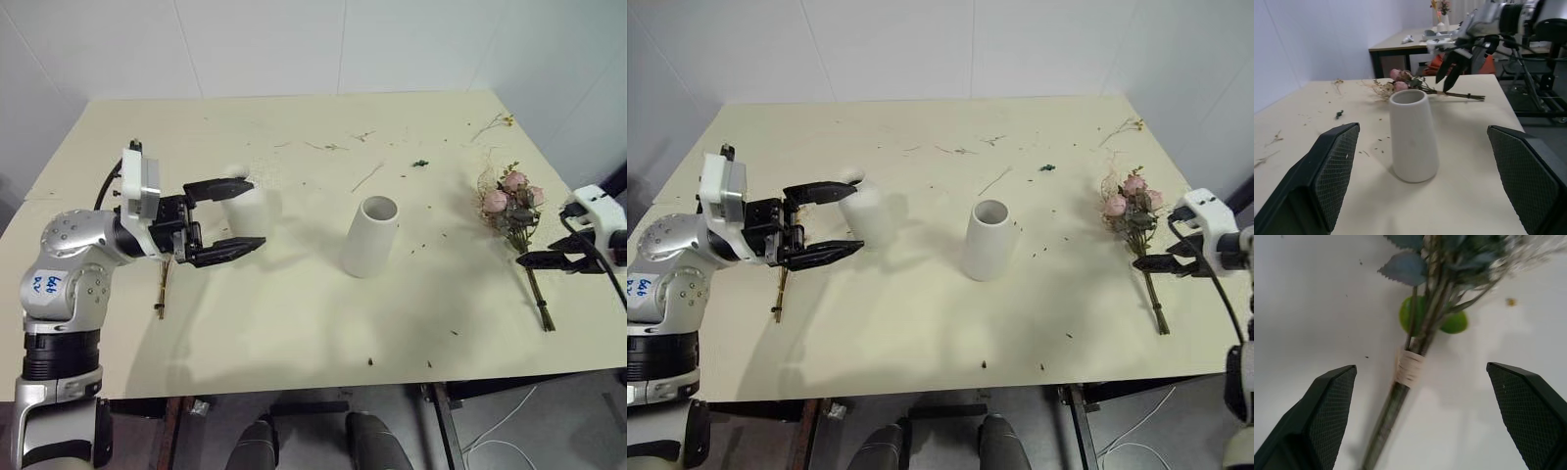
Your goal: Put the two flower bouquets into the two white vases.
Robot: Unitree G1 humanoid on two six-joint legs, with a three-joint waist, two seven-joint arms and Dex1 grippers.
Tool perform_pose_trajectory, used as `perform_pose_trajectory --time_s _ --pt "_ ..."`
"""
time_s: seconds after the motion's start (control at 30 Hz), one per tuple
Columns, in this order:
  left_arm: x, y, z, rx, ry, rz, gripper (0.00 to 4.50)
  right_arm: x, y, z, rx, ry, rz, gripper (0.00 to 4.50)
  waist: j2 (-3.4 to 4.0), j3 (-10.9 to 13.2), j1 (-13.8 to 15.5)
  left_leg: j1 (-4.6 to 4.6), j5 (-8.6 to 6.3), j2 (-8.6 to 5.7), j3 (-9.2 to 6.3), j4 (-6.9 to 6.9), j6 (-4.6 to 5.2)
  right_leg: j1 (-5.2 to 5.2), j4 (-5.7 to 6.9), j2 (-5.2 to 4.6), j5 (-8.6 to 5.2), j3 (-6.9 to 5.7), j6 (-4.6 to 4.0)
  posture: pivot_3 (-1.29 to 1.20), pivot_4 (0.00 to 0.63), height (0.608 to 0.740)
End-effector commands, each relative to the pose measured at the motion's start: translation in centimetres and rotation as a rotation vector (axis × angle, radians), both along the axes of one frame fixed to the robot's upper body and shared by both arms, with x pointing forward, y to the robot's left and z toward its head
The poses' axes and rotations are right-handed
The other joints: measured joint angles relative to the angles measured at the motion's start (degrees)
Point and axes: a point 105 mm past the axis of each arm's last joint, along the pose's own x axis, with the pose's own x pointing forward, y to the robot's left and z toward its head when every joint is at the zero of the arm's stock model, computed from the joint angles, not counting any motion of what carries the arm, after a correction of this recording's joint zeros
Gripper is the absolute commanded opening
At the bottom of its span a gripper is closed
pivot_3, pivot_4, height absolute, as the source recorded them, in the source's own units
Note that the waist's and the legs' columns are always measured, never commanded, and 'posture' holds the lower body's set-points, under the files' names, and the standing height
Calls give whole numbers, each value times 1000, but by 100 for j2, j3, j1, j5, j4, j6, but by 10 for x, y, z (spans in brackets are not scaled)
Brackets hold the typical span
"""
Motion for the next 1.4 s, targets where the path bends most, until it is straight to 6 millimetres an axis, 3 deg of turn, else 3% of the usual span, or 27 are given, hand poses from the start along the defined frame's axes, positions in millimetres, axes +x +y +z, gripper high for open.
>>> perform_pose_trajectory --time_s 0.03,0.17,0.27,0.63,0.7,0.83,0.9,0.97,1.03,1.2,1.4 --pt "-8 1 12 -11 -55 5 4470 0 -3 -3 -6 31 -23 4500 0 0 7 0 0 0 0 0 0 0 0 0 0 0 0 0 150 740" --pt "-9 2 14 -7 -59 11 4470 1 -1 -17 -27 77 -26 4500 0 0 19 -1 0 -1 0 0 1 1 -1 0 1 0 2 0 150 740" --pt "-9 4 17 3 -67 16 4500 2 -1 -21 -32 78 -33 3860 -1 -1 16 0 -1 -1 0 5 0 5 -1 0 2 0 4 0 150 740" --pt "-4 4 22 13 -77 10 4500 8 -2 -6 31 -16 -61 76 -1 -1 -2 3 -1 -1 1 10 0 8 1 0 3 1 5 0 150 740" --pt "-2 3 22 12 -76 8 4500 15 2 15 82 -130 -38 39 -1 -1 2 3 -1 -1 1 10 0 8 1 0 3 1 5 0 150 740" --pt "4 5 20 5 -65 9 4500 33 28 82 199 -502 88 39 1 0 -17 3 -2 -2 5 11 0 8 2 0 5 5 9 0 150 740" --pt "8 8 18 4 -59 14 4500 34 50 118 273 -689 176 39 1 0 -40 5 -2 -2 7 7 1 7 2 0 5 6 10 0 150 740" --pt "13 10 16 -3 -54 24 4500 24 90 162 357 -952 307 39 0 0 -82 5 -2 1 5 4 1 7 4 3 5 6 10 0 150 740" --pt "19 11 16 -16 -55 33 4500 9 123 183 448 -1084 391 39 0 0 -102 5 -2 6 -1 4 0 7 9 8 5 4 10 0 150 740" --pt "28 11 20 -37 -67 46 4500 -24 185 199 690 -1125 571 39 0 0 -35 -2 -2 6 -9 6 0 4 12 9 5 2 10 0 150 740" --pt "30 9 15 -47 -50 50 4500 -38 220 183 783 -1056 678 39 -10 -6 73 -5 -2 5 -13 11 1 4 12 9 4 1 9 0 150 740"
